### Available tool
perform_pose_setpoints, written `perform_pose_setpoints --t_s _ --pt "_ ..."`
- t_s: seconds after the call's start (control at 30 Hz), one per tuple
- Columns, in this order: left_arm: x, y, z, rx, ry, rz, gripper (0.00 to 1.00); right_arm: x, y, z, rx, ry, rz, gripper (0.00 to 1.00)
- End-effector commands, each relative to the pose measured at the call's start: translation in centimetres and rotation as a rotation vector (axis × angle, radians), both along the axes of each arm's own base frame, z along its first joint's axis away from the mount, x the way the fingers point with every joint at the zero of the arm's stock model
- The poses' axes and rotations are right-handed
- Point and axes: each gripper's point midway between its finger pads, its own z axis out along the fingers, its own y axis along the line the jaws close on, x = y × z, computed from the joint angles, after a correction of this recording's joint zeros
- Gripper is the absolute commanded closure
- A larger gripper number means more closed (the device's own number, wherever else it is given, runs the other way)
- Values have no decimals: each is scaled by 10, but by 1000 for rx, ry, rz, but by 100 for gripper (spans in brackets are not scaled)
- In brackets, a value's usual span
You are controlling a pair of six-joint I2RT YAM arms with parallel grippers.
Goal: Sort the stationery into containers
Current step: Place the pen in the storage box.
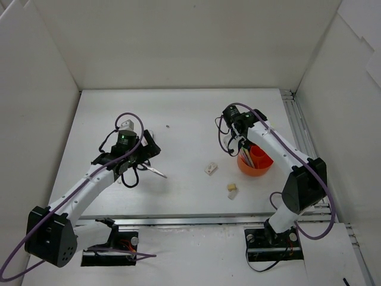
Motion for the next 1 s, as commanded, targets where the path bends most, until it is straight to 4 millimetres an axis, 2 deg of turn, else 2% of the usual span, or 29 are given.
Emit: perform_pose_setpoints --t_s 0.0,0.2,0.33,0.53,0.7,0.83,0.97 --pt "10 -4 14 -34 -70 0 0 -23 -4 -3 -44 138 60 100" --pt "11 -2 12 -18 -59 9 1 -19 6 -21 -43 169 84 100" --pt "12 0 10 -3 -48 12 1 -16 4 -26 -102 164 75 100" --pt "9 6 9 22 -42 27 1 -21 -2 -37 -166 187 71 100" --pt "9 6 10 26 -45 23 0 -25 -1 -52 -149 219 82 100" --pt "9 6 7 21 -38 29 1 -21 2 -56 -137 208 82 100" --pt "9 6 5 17 -35 32 0 -19 11 -61 -71 204 85 100"
